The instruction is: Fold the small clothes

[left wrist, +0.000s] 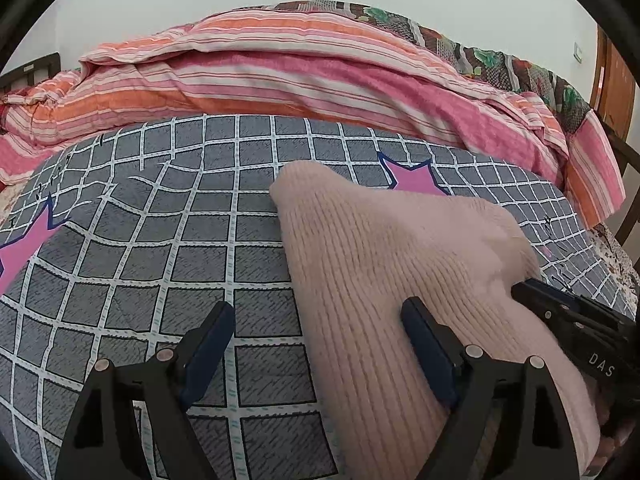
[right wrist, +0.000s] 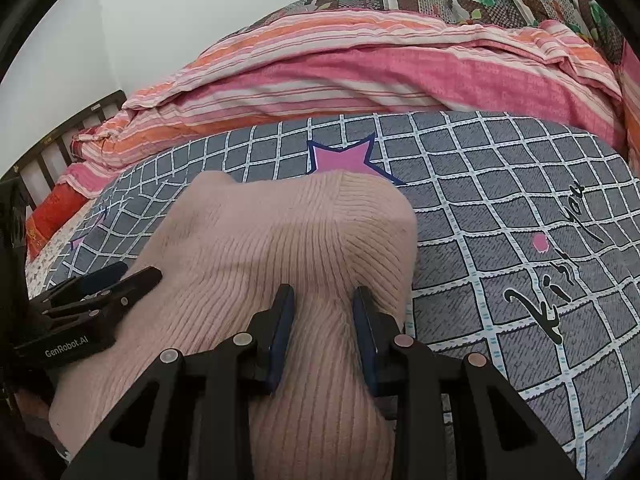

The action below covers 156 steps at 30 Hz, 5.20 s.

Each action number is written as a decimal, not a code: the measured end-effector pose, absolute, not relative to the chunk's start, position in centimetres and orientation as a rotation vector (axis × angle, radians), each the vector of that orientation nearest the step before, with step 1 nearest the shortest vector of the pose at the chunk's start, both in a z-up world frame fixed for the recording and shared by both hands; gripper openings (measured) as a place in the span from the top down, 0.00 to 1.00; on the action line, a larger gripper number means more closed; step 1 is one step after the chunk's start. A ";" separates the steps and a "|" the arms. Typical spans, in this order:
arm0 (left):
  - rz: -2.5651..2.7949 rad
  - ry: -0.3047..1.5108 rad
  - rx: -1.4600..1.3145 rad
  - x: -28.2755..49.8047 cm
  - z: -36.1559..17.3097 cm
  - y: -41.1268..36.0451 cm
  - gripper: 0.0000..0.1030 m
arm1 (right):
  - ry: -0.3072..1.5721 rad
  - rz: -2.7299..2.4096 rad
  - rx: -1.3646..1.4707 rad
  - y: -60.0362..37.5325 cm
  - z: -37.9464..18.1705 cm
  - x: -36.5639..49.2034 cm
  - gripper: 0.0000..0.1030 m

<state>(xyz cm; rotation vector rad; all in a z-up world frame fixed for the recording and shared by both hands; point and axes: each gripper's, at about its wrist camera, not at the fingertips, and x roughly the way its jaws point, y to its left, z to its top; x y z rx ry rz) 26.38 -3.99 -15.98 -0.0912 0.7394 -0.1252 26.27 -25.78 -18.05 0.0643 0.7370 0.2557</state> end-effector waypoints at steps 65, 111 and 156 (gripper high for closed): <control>-0.095 0.661 -0.122 24.6 -15.3 -3.8 0.16 | 0.611 0.285 0.126 -26.9 -16.9 23.6 0.67; -0.106 0.755 -0.080 12.6 -9.5 -4.3 0.19 | 0.786 -0.018 0.040 -28.2 -10.9 12.5 0.48; -0.047 0.639 -0.047 3.8 -0.8 -4.5 0.13 | 0.641 -0.016 0.010 -27.6 -3.4 2.8 0.11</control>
